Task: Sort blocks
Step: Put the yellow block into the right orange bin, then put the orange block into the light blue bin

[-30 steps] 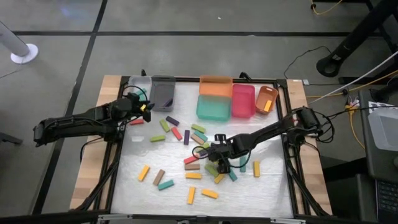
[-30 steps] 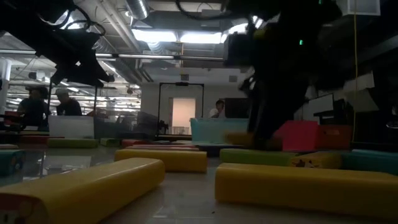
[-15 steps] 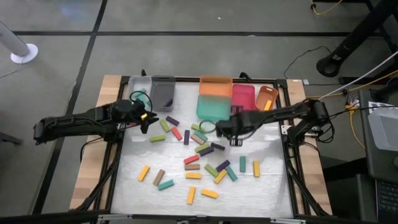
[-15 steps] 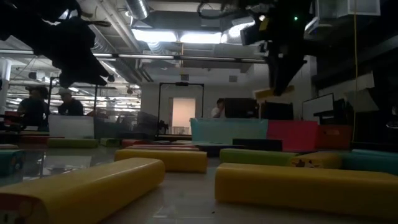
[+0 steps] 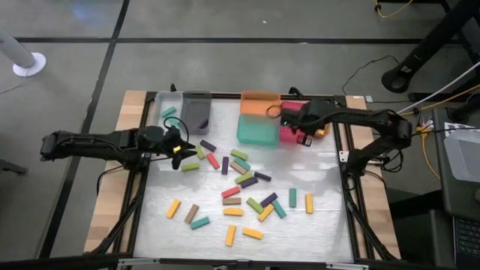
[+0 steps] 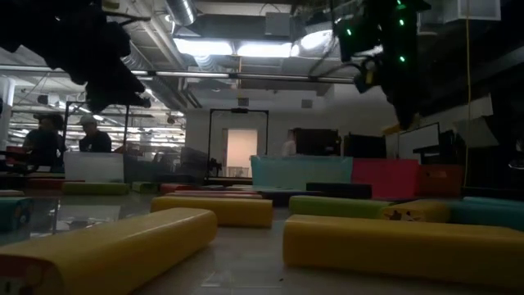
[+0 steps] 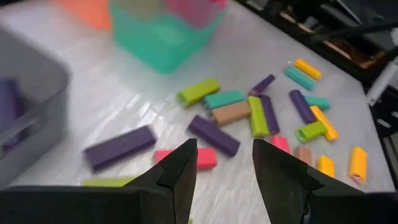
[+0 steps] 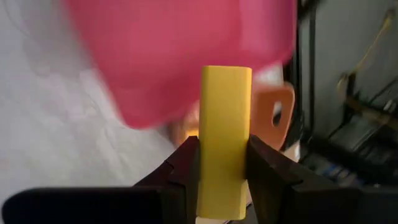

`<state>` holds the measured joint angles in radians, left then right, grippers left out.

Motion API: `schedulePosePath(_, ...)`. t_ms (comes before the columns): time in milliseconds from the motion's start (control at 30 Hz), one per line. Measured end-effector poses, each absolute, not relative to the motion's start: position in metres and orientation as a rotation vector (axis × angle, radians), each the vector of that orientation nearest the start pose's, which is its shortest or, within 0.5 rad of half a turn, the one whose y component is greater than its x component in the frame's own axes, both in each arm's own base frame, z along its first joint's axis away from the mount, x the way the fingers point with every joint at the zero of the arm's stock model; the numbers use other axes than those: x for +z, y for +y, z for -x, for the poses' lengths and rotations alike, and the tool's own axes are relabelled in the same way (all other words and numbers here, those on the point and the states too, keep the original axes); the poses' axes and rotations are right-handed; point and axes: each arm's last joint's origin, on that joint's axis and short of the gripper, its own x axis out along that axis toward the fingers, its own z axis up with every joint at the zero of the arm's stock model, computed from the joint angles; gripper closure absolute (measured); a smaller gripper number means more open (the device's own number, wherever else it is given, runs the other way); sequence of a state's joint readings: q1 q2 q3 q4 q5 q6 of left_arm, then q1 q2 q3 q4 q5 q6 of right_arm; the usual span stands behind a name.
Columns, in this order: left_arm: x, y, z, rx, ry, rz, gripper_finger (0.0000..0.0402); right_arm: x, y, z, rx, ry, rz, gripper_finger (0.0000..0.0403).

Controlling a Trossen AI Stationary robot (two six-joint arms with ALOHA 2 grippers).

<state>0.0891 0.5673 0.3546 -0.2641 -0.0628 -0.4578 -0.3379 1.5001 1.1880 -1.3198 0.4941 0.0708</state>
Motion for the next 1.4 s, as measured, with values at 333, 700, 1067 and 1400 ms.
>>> schedulePosePath(333, 0.202, -0.001, -0.179, 0.103, 0.372, 0.287, 0.0259, 0.227, -0.151, -0.183, -0.827, 1.595, -0.205, 0.0297)
schedulePosePath(700, 0.177, -0.018, -0.212, 0.029, 0.395, 0.245, 0.0259, 0.212, -0.169, -0.166, -0.895, 1.573, -0.282, 0.0297)
schedulePosePath(1067, 0.168, -0.049, -0.257, -0.103, 0.359, 0.073, 0.0259, 0.212, -0.173, -0.172, -0.895, 1.492, -0.286, 0.0237)
schedulePosePath(1400, 0.154, -0.078, -0.313, -0.048, 0.665, -0.047, 0.0259, 0.212, -0.173, -0.173, -0.869, 1.477, -0.310, 0.0155)
